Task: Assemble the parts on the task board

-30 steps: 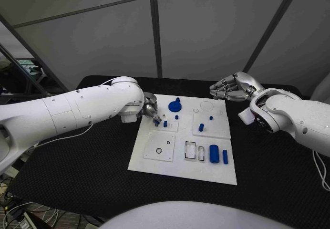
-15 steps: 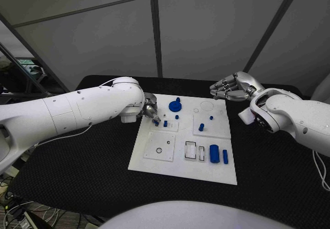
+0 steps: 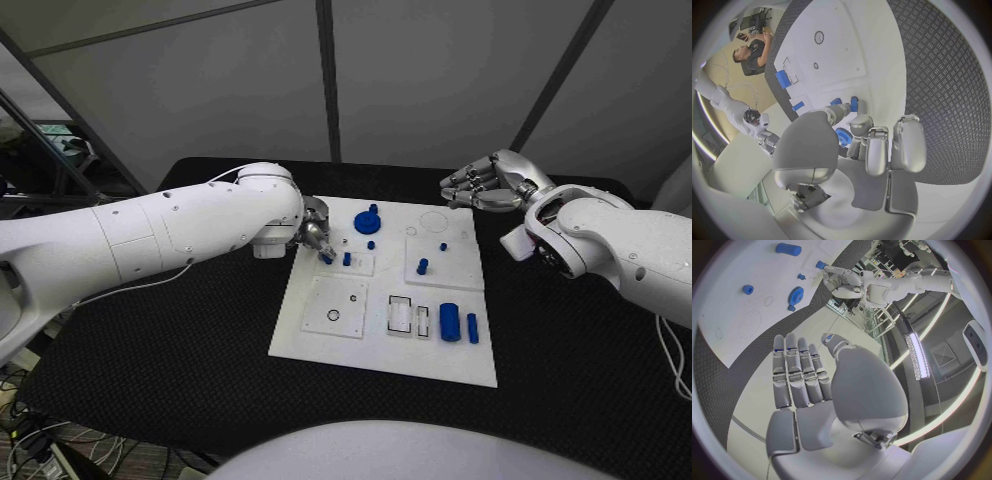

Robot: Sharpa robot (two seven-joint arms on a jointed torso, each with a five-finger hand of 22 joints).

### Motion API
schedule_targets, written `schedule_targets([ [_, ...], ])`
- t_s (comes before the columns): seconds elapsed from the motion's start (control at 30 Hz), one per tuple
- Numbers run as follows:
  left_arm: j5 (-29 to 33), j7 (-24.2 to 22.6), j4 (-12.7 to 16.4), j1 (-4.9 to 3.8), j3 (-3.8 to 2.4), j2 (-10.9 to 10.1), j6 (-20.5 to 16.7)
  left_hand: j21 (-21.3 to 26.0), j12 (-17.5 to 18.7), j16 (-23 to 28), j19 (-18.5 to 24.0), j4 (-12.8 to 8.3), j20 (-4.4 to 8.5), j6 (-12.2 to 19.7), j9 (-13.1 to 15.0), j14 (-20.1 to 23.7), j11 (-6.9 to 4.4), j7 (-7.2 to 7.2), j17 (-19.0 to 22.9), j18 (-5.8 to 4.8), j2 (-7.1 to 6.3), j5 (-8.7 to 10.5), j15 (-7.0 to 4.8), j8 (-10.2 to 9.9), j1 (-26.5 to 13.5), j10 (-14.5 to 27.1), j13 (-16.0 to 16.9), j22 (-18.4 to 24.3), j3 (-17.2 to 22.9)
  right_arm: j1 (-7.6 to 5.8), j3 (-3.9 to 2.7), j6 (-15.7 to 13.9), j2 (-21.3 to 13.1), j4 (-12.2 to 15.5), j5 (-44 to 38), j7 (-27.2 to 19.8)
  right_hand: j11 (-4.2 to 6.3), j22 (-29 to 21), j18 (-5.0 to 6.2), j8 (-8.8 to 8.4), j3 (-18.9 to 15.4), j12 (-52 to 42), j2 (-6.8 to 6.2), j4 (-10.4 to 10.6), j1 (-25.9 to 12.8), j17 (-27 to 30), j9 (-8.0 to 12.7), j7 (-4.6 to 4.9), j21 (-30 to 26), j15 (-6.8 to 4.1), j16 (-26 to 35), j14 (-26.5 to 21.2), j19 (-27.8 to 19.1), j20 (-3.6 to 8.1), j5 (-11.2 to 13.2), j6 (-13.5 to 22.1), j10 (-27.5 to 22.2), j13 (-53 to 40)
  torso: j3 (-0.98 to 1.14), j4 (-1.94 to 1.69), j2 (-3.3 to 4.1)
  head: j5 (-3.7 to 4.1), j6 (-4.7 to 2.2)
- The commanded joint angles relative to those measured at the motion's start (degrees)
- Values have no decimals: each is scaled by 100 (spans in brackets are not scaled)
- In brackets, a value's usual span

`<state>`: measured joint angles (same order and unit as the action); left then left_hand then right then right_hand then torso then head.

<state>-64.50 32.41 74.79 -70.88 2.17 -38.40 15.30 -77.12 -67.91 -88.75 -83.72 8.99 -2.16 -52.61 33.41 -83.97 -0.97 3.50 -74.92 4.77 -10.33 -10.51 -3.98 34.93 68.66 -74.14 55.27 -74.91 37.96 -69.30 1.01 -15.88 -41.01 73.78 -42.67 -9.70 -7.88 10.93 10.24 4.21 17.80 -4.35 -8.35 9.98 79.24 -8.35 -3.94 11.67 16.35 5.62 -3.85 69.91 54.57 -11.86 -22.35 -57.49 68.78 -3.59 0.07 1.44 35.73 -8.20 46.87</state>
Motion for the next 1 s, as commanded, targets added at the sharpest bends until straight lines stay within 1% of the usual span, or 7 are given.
schedule_targets([
  [0.03,-56,11,1,-2,12,12,96,-33,-20,-1,-146,-791,17,3,5,-540,-11,-20,-1291,-190,47,-37,-36,28,-3,-36,5,-955,795,-9,-3,37,2,6,18,-37,-3,-7,21,-20,21,27,9,2,-62,7,5,10,-40,-1,19,-43,23,-28,-20,18,-21,3,-1,-2,0,3,2],
  [0.1,-56,8,1,1,21,14,103,-33,-20,-1,-146,-791,17,3,5,-540,-11,-20,-1291,-190,47,-37,-36,28,-3,-36,5,-955,795,-9,-3,39,3,6,18,-38,-3,-7,21,-20,21,27,9,2,-62,7,5,10,-40,-1,19,-43,23,-28,-20,18,-21,3,2,-3,-1,4,5],
  [0.3,-56,7,7,4,33,10,123,-33,-20,-1,-147,-802,17,3,11,-540,-11,-21,-1290,-190,40,-41,-36,33,-9,-38,5,-956,799,-8,-3,42,4,2,18,-38,-3,-7,21,-20,21,27,9,2,-62,7,5,10,-40,-1,19,-43,23,-28,-20,18,-21,3,0,-3,-1,5,6],
  [0.63,-55,-4,-27,6,38,54,118,-31,-26,-1,-146,-803,18,2,15,-540,-11,-21,-1291,-190,39,-42,-36,37,-20,-44,15,-955,801,-8,-3,43,6,3,18,-38,-3,-7,21,-20,21,27,9,2,-62,7,5,10,-40,-1,19,-43,23,-28,-20,18,-21,3,1,0,2,1,12],
  [0.77,-55,-7,-46,6,41,80,140,-39,-48,-2,-151,-798,19,-14,37,-540,-19,-36,-1292,-192,24,-37,-38,60,-98,-73,47,-963,779,-7,-3,44,4,5,18,-37,-3,-7,21,-20,21,27,9,2,-62,7,5,10,-40,-1,19,-43,23,-28,-20,18,-21,3,2,-1,2,2,15],
  [1.0,-55,25,-87,6,54,117,173,-79,-100,-3,-170,-765,40,-68,82,-542,-69,-106,-1295,-201,9,-17,-70,107,-284,-149,122,-991,625,-7,-3,45,2,7,18,-36,-3,-7,21,-20,21,27,9,2,-62,7,5,10,-40,-1,19,-43,23,-28,-20,18,-21,3,4,0,-1,7,25],
])
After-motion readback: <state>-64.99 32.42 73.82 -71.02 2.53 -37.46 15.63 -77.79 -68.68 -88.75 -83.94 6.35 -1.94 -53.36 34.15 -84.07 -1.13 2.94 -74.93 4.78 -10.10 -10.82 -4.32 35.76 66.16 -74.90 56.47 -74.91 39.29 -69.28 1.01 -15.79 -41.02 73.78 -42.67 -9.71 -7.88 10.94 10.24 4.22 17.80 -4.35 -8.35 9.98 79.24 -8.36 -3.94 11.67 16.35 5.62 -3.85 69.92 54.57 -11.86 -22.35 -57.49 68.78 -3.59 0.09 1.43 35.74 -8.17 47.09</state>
